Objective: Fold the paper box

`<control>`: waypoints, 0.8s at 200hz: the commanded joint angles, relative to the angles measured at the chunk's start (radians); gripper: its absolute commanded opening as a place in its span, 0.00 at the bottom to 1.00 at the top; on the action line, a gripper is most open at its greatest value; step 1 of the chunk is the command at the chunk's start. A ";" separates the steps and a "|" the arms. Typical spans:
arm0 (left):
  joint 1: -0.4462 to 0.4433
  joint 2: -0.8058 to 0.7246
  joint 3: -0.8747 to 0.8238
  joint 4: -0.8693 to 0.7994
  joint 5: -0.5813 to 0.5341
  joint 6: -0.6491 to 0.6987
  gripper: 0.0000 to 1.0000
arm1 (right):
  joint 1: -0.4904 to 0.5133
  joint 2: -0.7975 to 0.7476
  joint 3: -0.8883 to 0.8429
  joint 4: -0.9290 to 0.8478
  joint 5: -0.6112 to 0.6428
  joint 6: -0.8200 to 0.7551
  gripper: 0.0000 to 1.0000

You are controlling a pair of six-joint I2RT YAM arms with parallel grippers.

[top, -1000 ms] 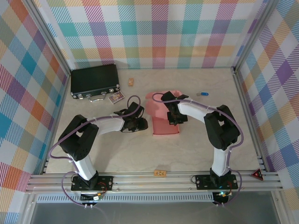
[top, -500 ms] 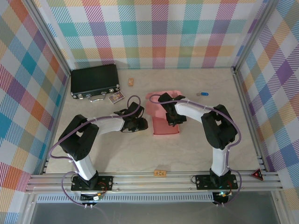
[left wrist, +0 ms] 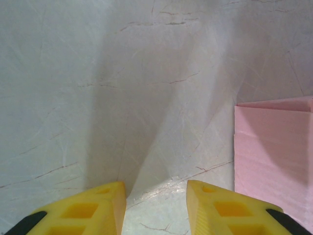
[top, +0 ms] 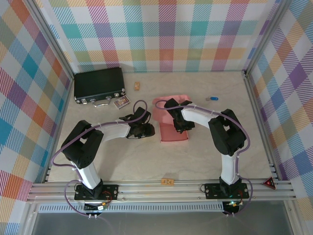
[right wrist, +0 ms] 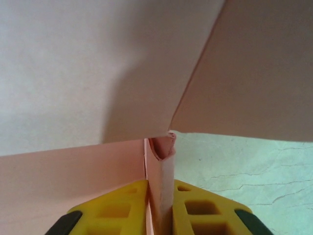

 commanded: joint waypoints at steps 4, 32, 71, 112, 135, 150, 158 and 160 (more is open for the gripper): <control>-0.008 0.003 0.000 0.021 0.029 -0.004 0.38 | -0.005 -0.032 0.002 -0.052 -0.036 0.028 0.22; -0.008 -0.004 0.028 -0.002 0.022 0.012 0.38 | -0.005 -0.082 0.004 -0.056 -0.051 0.042 0.28; -0.008 -0.020 0.069 -0.046 0.002 0.045 0.39 | -0.005 -0.143 -0.019 -0.049 -0.071 0.060 0.33; -0.008 -0.050 0.103 -0.088 -0.031 0.095 0.42 | -0.023 -0.224 -0.082 0.003 -0.120 0.055 0.37; -0.008 -0.080 0.119 -0.131 -0.053 0.120 0.43 | -0.043 -0.287 -0.098 0.010 -0.162 0.027 0.41; -0.007 -0.107 0.119 -0.139 -0.078 0.133 0.44 | -0.059 -0.327 -0.107 0.017 -0.175 0.001 0.42; -0.006 -0.118 0.120 -0.144 -0.092 0.144 0.45 | -0.068 -0.348 -0.117 0.026 -0.182 -0.015 0.43; -0.007 -0.121 0.122 -0.145 -0.095 0.147 0.45 | -0.072 -0.355 -0.119 0.029 -0.185 -0.020 0.43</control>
